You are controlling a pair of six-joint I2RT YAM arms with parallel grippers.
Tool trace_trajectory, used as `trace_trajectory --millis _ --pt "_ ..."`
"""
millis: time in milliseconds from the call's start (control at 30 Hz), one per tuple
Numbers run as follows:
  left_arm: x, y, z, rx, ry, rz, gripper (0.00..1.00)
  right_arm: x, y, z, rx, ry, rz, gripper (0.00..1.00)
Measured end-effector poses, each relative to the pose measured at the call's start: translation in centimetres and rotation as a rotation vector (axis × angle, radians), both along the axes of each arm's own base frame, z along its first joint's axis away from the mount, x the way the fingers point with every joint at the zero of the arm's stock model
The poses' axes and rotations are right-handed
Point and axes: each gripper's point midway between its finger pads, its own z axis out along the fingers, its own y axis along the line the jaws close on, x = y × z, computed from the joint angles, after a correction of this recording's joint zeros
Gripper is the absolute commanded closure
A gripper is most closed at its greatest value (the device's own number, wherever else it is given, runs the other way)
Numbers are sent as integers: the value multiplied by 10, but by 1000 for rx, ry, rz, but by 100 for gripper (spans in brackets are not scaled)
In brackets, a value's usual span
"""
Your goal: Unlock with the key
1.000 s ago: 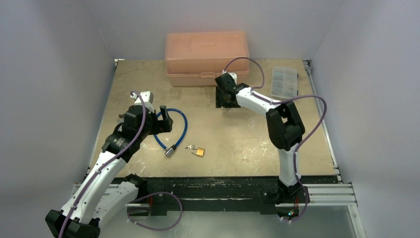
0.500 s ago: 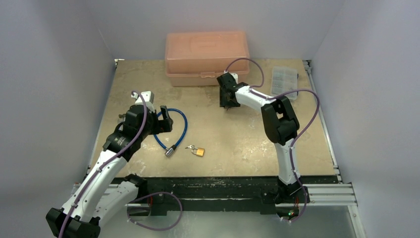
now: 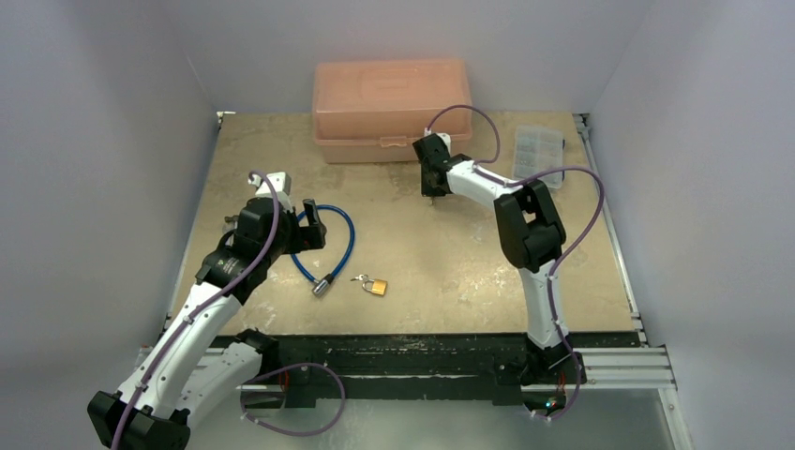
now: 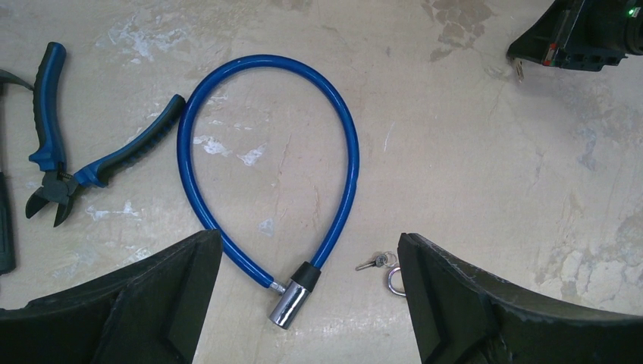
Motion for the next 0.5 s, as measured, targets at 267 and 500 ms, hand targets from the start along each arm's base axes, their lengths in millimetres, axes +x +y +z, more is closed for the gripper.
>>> trace_trajectory --millis 267,500 --pt "0 0 0 1 1 2 8 -3 -1 0 11 -16 13 100" --pt "0 1 0 2 0 4 8 -40 -8 8 49 25 60 100"
